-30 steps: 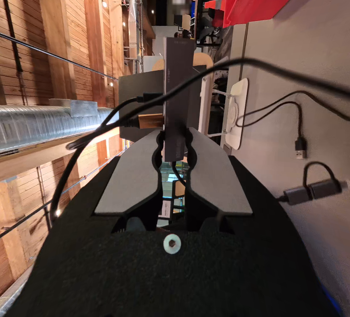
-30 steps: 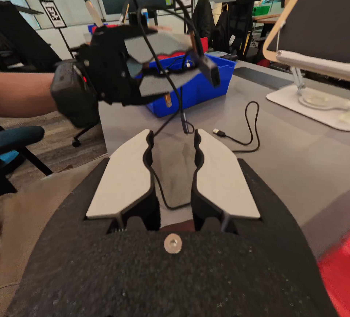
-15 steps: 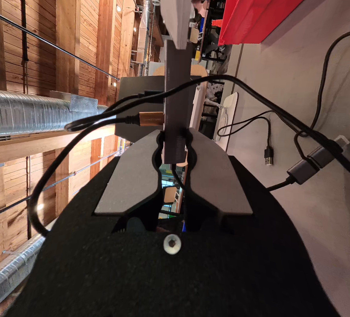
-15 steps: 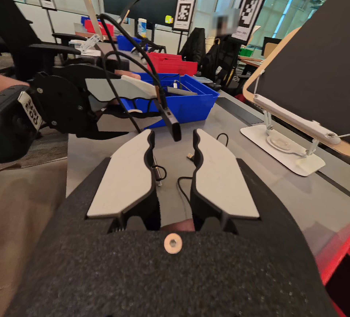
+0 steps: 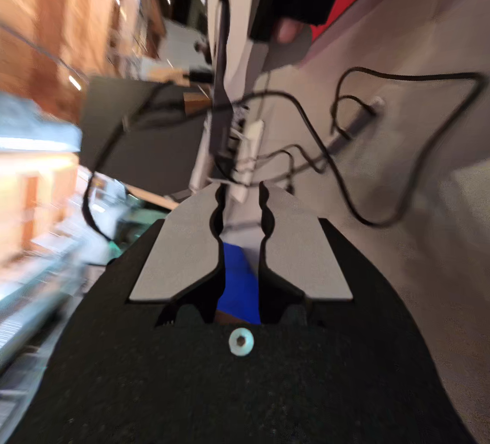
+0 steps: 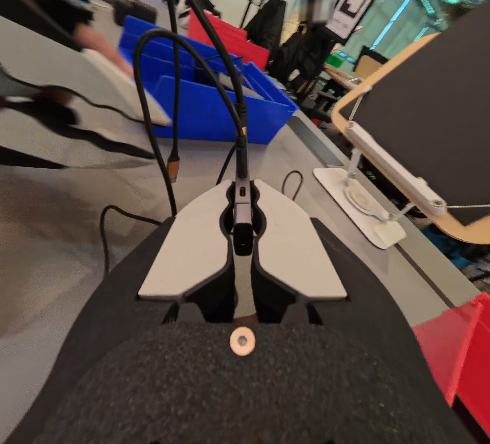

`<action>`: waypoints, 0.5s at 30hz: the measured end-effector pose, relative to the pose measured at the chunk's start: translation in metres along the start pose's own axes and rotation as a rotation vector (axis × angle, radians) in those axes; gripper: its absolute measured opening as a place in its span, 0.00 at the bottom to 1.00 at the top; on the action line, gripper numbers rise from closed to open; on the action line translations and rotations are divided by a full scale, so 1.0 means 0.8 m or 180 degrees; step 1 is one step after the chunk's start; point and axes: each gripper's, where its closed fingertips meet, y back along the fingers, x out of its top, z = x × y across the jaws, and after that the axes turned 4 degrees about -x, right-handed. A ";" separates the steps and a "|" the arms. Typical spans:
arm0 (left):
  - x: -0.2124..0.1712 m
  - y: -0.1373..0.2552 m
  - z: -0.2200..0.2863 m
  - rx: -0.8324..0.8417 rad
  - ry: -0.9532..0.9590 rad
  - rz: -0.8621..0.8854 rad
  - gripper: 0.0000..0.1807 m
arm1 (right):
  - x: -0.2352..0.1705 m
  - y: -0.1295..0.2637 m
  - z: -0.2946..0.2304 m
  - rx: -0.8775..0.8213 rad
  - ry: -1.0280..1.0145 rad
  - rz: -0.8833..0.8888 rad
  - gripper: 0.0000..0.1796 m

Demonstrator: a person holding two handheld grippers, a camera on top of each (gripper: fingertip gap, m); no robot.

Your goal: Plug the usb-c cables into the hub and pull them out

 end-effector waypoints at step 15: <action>-0.208 -0.011 0.001 -0.0508 0.3026 -0.1187 0.00 | -0.034 -0.060 0.023 -0.0565 0.0624 0.0357 0.05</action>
